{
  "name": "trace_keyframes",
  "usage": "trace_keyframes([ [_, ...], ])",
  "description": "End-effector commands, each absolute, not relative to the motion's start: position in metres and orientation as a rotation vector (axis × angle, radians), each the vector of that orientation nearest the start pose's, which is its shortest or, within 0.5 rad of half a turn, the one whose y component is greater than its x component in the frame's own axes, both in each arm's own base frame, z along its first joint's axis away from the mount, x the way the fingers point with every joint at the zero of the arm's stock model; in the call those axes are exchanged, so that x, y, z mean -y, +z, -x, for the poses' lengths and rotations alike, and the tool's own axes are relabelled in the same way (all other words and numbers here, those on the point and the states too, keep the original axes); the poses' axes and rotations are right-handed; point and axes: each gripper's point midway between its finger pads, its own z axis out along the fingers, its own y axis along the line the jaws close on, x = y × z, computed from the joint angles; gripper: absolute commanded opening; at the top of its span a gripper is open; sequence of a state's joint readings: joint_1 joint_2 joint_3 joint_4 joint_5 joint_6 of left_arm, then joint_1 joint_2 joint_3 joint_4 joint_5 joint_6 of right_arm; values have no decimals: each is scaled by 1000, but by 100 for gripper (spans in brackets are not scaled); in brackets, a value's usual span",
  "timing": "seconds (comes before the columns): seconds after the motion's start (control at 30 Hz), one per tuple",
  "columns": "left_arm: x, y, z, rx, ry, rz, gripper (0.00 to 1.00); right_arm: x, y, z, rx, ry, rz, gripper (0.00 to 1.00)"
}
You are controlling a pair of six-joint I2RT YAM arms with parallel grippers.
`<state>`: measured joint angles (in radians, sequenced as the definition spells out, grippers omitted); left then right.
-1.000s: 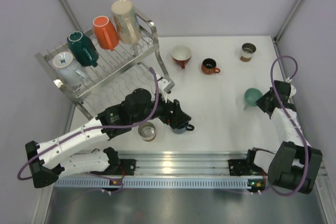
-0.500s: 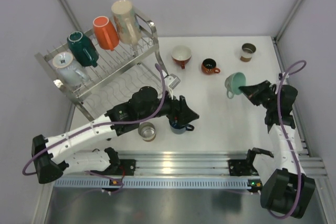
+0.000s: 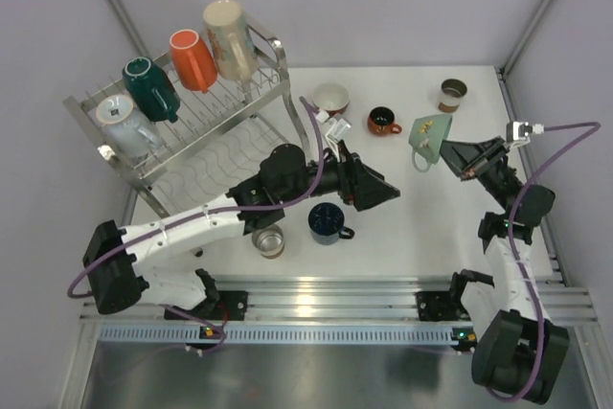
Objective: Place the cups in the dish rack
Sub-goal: Grab a cup with the right arm, then pass the cup from the right arm to the left
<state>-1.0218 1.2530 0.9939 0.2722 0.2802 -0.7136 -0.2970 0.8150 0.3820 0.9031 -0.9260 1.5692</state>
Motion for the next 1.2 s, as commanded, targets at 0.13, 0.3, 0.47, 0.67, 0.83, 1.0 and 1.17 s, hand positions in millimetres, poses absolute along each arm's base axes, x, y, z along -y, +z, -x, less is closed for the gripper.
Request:
trace_keyframes([
  [0.13,434,395,-150,-1428,-1731,-621,84,-107,357,-209,-1259,1731,-159,0],
  [0.3,447,397,-152,-1401,-1765,-634,82,-109,354,-203,-1237,1821,-148,0],
  [0.47,460,387,-156,-1420,-1766,-648,80,-112,360,-197,-1237,1791,-80,0],
  [0.67,465,376,-160,-1459,-1771,-632,80,-115,370,-189,-1221,1779,-31,0],
  [0.83,466,381,-166,-1451,-1751,-597,80,-118,372,-183,-1225,1752,21,0],
  [1.0,473,383,-166,-1451,-1777,-611,72,-122,375,-176,-1232,1717,85,0],
  [1.17,479,382,-165,-1462,-1805,-622,68,-124,374,-172,-1233,1706,102,0],
])
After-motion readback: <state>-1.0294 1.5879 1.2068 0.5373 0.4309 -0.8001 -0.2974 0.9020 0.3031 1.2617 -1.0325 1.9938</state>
